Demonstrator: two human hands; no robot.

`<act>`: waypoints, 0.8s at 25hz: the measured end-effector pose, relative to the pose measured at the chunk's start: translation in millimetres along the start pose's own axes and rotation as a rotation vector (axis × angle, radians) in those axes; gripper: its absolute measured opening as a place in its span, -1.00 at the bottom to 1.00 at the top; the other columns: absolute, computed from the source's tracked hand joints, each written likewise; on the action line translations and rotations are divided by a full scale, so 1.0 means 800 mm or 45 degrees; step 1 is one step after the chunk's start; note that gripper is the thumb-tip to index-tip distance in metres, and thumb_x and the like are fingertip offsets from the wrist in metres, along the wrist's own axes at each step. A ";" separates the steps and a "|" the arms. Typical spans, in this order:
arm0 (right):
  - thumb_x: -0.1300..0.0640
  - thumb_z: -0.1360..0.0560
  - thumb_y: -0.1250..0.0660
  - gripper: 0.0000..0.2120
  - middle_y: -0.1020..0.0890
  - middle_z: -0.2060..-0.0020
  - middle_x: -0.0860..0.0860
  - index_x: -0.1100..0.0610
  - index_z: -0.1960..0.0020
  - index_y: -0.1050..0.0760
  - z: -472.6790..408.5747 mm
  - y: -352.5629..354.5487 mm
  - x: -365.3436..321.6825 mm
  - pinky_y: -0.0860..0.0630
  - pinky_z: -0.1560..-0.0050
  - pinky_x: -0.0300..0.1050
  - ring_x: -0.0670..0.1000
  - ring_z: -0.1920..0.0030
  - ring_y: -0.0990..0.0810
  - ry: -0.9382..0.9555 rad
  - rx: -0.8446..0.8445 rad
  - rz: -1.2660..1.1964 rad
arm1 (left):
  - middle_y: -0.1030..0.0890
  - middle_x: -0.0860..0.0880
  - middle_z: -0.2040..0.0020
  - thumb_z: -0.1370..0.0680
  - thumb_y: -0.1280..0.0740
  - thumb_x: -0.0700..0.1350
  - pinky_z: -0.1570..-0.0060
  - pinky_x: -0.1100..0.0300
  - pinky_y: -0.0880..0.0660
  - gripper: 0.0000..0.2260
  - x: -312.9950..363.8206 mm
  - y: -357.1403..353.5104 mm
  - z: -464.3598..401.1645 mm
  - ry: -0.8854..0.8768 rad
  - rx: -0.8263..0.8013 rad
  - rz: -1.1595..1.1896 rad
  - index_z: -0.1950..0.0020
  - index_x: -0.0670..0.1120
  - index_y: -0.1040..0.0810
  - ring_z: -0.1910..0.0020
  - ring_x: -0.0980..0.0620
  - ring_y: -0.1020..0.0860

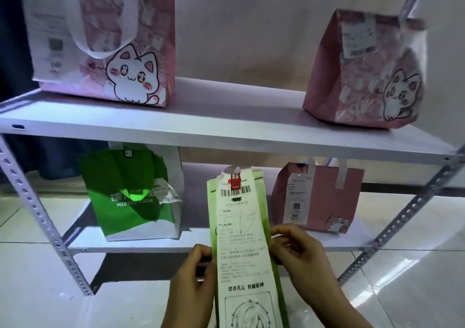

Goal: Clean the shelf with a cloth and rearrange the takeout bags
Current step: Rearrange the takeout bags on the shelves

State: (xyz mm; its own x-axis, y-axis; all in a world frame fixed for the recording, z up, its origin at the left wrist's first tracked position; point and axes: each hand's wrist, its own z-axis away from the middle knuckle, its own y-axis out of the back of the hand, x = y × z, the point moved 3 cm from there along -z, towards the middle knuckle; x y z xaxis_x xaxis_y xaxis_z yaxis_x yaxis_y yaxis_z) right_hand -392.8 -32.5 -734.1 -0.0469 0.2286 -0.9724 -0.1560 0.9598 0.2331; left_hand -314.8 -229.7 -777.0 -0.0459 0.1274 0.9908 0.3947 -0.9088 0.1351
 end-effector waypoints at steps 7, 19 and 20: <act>0.27 -0.49 -0.43 -0.88 -0.73 0.15 0.15 0.13 0.01 -0.69 0.024 0.006 -0.101 -0.67 -0.05 0.07 0.24 0.05 -0.69 0.225 0.017 -0.141 | -0.68 -0.05 0.27 -0.55 -0.40 -0.18 0.27 0.31 -0.53 -0.89 0.082 0.050 0.005 -0.265 0.026 0.065 0.10 0.04 -0.62 0.27 0.02 -0.64; 0.20 -0.52 -0.45 -0.87 -0.75 0.13 -0.12 -0.03 0.04 -0.67 -0.016 0.014 -0.328 -0.65 0.22 -0.26 -0.10 0.12 -0.74 0.535 0.029 -0.105 | -0.70 0.04 0.11 -0.61 -0.34 -0.12 0.16 -0.06 -0.63 -0.92 0.302 0.086 -0.071 -0.731 0.042 -0.017 0.02 0.04 -0.61 0.16 -0.01 -0.67; 0.23 -0.52 -0.45 -0.86 -0.75 0.15 -0.12 -0.01 0.04 -0.67 -0.028 0.017 -0.339 -0.64 0.24 -0.27 -0.11 0.14 -0.74 0.524 0.066 -0.103 | -0.69 0.06 0.12 -0.61 -0.34 -0.12 0.19 -0.02 -0.63 -0.89 0.314 0.085 -0.081 -0.751 0.049 -0.035 0.05 0.07 -0.61 0.15 0.04 -0.65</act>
State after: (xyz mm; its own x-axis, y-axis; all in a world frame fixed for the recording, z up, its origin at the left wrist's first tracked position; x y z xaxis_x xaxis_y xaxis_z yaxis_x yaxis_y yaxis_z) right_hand -404.5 -85.6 -466.8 -0.4286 0.0785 -0.9001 -0.1260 0.9813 0.1456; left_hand -358.9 -285.2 -518.0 0.4569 0.3603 0.8133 0.4344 -0.8882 0.1495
